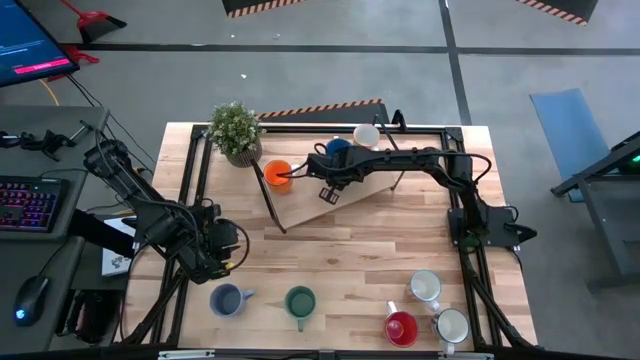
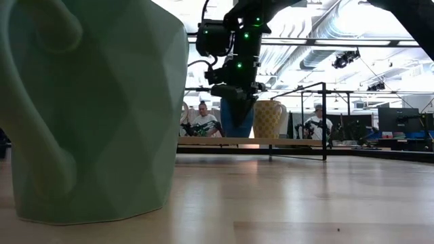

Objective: Place coffee mugs
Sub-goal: Adjust the stocked mugs on the shelf, then put the red patterned mug on the shelf

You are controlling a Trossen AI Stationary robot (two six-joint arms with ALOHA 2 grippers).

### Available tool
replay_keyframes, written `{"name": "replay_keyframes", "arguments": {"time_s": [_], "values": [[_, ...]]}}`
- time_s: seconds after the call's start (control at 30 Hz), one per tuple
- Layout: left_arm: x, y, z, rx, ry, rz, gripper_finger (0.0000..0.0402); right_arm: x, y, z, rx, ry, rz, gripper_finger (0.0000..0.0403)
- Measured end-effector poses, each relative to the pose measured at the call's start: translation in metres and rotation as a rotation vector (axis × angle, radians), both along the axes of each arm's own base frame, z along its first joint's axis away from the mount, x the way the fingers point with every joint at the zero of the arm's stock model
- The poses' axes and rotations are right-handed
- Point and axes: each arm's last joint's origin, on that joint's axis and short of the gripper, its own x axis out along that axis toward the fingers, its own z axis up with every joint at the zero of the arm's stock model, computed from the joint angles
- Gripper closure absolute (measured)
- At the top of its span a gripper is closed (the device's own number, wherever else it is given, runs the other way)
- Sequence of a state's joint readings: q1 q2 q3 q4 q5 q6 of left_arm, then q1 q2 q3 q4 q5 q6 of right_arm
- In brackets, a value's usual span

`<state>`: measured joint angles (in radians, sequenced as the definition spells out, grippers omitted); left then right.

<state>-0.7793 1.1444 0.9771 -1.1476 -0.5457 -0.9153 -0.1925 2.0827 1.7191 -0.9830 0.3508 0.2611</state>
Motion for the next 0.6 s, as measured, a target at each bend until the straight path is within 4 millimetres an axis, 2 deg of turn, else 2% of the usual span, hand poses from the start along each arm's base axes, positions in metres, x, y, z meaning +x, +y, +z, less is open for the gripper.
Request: {"name": "replay_keyframes", "arguments": {"time_s": [0.2,0.33,0.5,0.6], "values": [[0.0,0.0,0.0,-0.001,0.0,0.0,0.0268,0.002,0.0,0.0,0.011,-0.018,0.003,0.0341],[0.0,0.0,0.0,-0.001,-0.001,0.0,0.0268,0.001,0.006,-0.001,0.118,-0.019,0.025,0.0341],[0.0,0.0,0.0,-0.001,-0.001,0.0,0.0268,-0.004,0.033,-0.002,0.269,0.056,0.092,0.0341],[0.0,0.0,0.0,-0.001,-0.001,0.0,0.0268,-0.015,0.054,0.012,0.307,0.107,0.142,0.0341]]}}
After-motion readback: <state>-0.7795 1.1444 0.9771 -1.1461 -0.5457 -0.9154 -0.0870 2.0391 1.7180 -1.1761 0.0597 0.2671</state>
